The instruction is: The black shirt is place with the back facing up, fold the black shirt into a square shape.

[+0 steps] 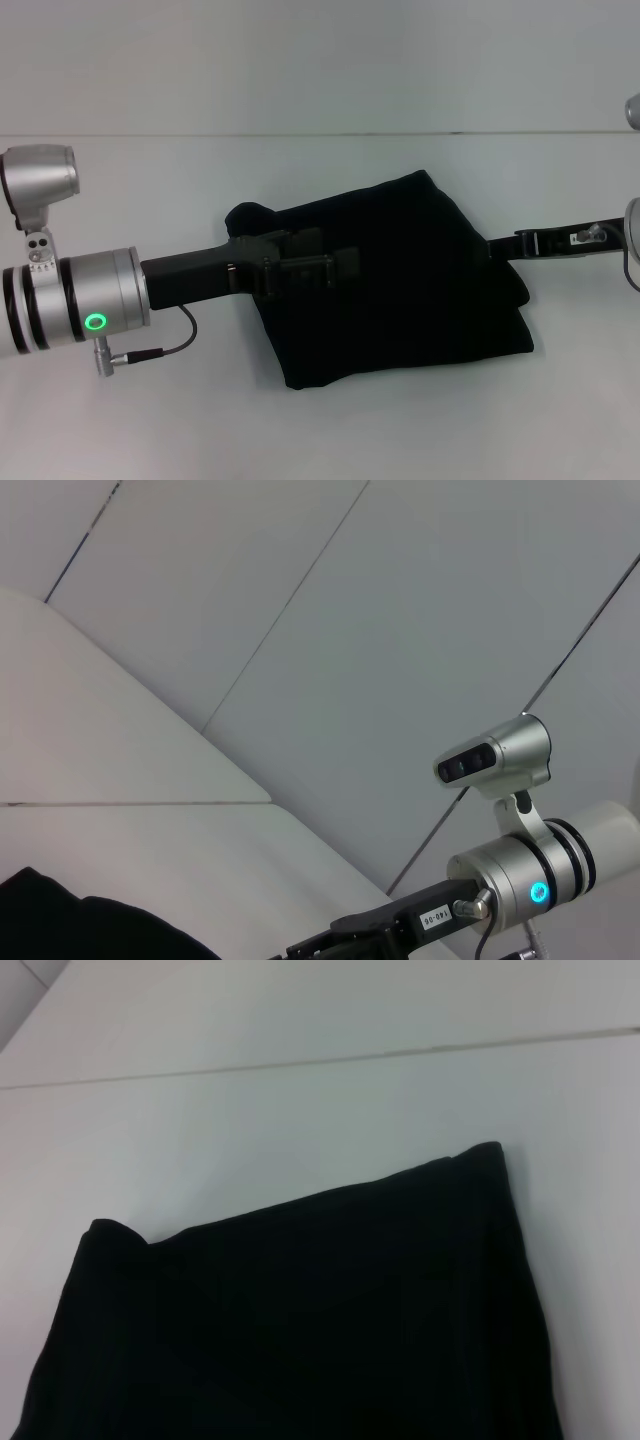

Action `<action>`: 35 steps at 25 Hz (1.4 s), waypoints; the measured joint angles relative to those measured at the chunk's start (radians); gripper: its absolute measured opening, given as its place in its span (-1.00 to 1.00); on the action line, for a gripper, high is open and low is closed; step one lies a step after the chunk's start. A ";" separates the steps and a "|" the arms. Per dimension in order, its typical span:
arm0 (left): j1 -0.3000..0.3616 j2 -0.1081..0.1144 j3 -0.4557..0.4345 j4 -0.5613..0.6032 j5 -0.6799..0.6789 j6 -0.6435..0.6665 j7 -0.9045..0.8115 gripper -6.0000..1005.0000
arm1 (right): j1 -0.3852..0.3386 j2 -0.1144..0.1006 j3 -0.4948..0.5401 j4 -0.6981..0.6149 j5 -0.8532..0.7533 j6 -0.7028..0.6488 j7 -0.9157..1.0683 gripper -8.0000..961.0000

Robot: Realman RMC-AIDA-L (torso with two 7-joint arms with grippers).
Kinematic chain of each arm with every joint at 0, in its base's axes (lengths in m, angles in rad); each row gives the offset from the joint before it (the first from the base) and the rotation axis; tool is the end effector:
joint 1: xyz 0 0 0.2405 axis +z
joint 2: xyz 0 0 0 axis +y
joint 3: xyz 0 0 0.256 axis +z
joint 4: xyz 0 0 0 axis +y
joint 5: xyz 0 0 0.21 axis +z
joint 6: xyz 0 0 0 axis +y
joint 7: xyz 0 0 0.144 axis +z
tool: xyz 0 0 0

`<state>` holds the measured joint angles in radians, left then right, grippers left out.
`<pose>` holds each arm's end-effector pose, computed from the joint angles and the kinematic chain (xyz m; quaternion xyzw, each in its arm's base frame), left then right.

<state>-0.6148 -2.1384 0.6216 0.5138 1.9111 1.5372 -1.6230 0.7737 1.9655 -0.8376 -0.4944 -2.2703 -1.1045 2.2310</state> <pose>-0.2245 0.3390 -0.0333 -0.8668 -0.3547 -0.3452 0.0607 0.2693 0.4148 0.0019 -0.8257 0.5213 0.0783 0.2011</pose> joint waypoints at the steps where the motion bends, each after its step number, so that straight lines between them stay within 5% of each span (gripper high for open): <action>1: 0.000 0.000 0.000 0.000 0.000 0.000 0.000 0.82 | 0.001 0.000 0.000 0.000 -0.007 0.000 0.004 -0.01; 27: 0.000 0.000 -0.002 0.000 0.003 -0.003 0.000 0.80 | 0.017 0.026 -0.001 0.043 -0.015 0.078 -0.001 -0.05; 35: 0.000 0.001 -0.001 0.000 0.003 -0.016 -0.005 0.79 | 0.021 0.035 0.007 0.043 -0.004 0.078 -0.028 -0.54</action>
<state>-0.6151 -2.1376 0.6202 0.5138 1.9145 1.5215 -1.6282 0.7947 2.0003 -0.8308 -0.4510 -2.2740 -1.0261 2.2028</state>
